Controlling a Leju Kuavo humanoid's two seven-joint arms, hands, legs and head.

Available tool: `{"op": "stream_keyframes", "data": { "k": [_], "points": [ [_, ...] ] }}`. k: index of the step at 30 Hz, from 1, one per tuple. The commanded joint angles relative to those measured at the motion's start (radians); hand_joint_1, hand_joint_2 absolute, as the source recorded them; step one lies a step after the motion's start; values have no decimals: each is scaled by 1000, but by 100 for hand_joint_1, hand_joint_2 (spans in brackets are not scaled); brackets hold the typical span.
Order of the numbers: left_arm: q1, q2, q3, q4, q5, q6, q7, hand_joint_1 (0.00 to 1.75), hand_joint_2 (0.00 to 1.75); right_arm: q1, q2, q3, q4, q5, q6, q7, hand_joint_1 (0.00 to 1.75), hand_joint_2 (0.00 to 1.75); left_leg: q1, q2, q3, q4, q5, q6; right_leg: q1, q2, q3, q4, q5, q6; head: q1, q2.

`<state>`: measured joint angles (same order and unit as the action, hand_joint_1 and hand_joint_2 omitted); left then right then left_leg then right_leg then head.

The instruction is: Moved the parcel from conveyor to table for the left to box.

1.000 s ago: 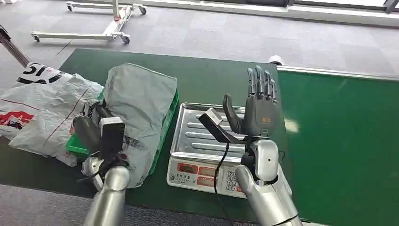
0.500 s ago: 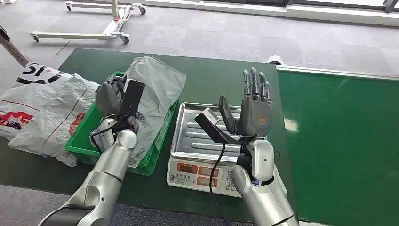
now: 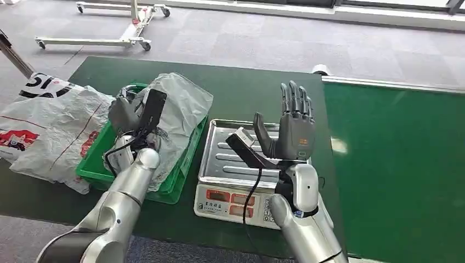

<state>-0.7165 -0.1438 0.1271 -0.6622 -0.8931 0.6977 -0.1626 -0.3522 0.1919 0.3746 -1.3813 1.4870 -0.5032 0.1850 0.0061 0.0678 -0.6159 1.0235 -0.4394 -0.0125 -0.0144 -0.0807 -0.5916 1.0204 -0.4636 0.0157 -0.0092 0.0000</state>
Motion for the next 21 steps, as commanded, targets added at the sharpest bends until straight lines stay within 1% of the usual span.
{"op": "stream_keyframes", "data": {
  "k": [1, 2, 3, 4, 5, 6, 7, 8, 9, 10, 11, 12, 13, 14, 16, 17, 19, 20, 21],
  "points": [
    [-13, -199, 561, -273, 14, 0, -528, 0, 0, 27, -31, -42, -8, 1, -15, 11, 0, 0, 2, -4, -1, 0, 0, 1, 1, 5, 0, -1, 0, -1, 0, 0],
    [56, -205, 467, -481, 139, 0, -536, 0, 0, 25, -30, -52, 0, -7, -22, -2, 0, 0, 2, -8, -1, 0, 0, 1, 1, 5, 0, -2, 0, 0, 0, 0],
    [87, -205, 428, -548, 170, 0, -536, 0, 0, 24, -28, -56, 9, -13, -26, -8, 0, 0, 2, -5, -2, 2, -1, 1, 1, 5, -1, -1, 0, 0, 0, 0],
    [110, -205, 407, -623, 185, 0, -536, 0, 0, 24, -26, -59, 14, -22, -28, -15, 0, 0, 2, -5, -1, 0, -1, 1, 1, 8, 0, -2, 0, 0, 0, 0],
    [152, -205, 355, -762, 233, 0, -536, 0, 0, 26, -23, -62, 32, -33, -49, -31, 0, 0, 2, -1, -1, 0, -1, 1, 1, 8, -1, -2, 1, 0, 0, 0],
    [156, -205, 345, -799, 230, 0, -536, 0, 0, 28, -22, -64, 36, -34, -52, -32, 0, 0, 2, -2, 0, 0, -1, 1, 1, 11, 0, -2, 1, -1, 0, 0],
    [162, -205, 329, -867, 234, 0, -536, 0, 0, 31, -18, -62, 45, -34, -58, -38, 0, 0, 2, 2, -1, 0, -2, 0, 1, 10, -2, -1, 1, -1, 0, 0],
    [164, -205, 325, -893, 234, 0, -536, 0, 0, 31, -16, -61, 49, -35, -58, -39, 0, 0, 2, 3, 0, 0, -2, 0, 1, 15, -2, -2, 1, -1, 0, 0],
    [169, -205, 317, -943, 254, 0, -536, 0, 0, 27, -11, -58, 58, -37, -57, -42, 0, 0, 2, 4, -1, 0, -3, -1, 1, 13, -3, -1, 0, -1, 0, 0],
    [177, -205, 305, -1003, 289, 0, -536, 0, 0, 19, -7, -54, 70, -39, -56, -46, 0, 0, 3, 2, 0, 0, -3, -1, 2, 15, -2, -2, 0, -2, 0, 0],
    [194, -205, 288, -1052, 329, 0, -536, 0, 0, 9, -2, -50, 83, -41, -56, -47, 0, 0, 2, 3, -2, 0, -3, -1, 1, 13, -4, -1, 0, -1, 0, 0],
    [216, -205, 249, -1097, 402, 0, -536, 0, 0, 0, 1, -49, 96, -44, -62, -46, 0, 0, 2, 2, -1, 0, -3, -1, 2, 13, -3, -1, 0, -1, 0, 0],
    [232, -205, 222, -1119, 443, 0, -536, 0, 0, -4, 2, -51, 101, -42, -71, -41, 0, 0, 2, 4, -1, 0, -3, 0, 1, 14, -4, -1, 0, -1, 0, 0],
    [232, -205, 222, -1119, 443, 0, -536, 0, 0, -4, 2, -51, 101, -42, -71, -41, 0, 0, 2, 4, 0, -1, -3, 0, 1, 16, -3, -2, 1, -1, 0, 0],
    [232, -205, 222, -1119, 443, 0, -536, 0, 0, -4, 2, -51, 101, -42, -71, -41, 0, 0, 2, 4, -1, 0, -2, 0, 1, 12, -3, -1, 0, -1, 0, 0],
    [232, -205, 222, -1119, 443, 0, -536, 0, 0, -4, 2, -51, 101, -42, -71, -41, 0, 0, 2, 1, 0, -1, -2, 0, 1, 13, -2, -2, 0, -1, 0, 0],
    [232, -205, 222, -1119, 443, 0, -536, 0, 0, -4, 2, -51, 101, -42, -71, -41, 0, 0, 1, 1, -1, 0, -2, 0, 1, 8, -2, -1, 0, -1, 0, 0],
    [232, -205, 222, -1119, 443, 0, -536, 0, 0, -4, 2, -51, 101, -42, -71, -41, 0, 0, 1, 1, 0, -1, -2, 0, 1, 11, -2, -1, 0, -1, 0, 0],
    [232, -205, 222, -1119, 443, 0, -536, 0, 0, -4, 2, -51, 101, -42, -71, -41, 0, 0, 2, 1, 0, -1, -2, 0, 1, 10, -2, -1, 0, -1, 0, 0]
  ]
}}
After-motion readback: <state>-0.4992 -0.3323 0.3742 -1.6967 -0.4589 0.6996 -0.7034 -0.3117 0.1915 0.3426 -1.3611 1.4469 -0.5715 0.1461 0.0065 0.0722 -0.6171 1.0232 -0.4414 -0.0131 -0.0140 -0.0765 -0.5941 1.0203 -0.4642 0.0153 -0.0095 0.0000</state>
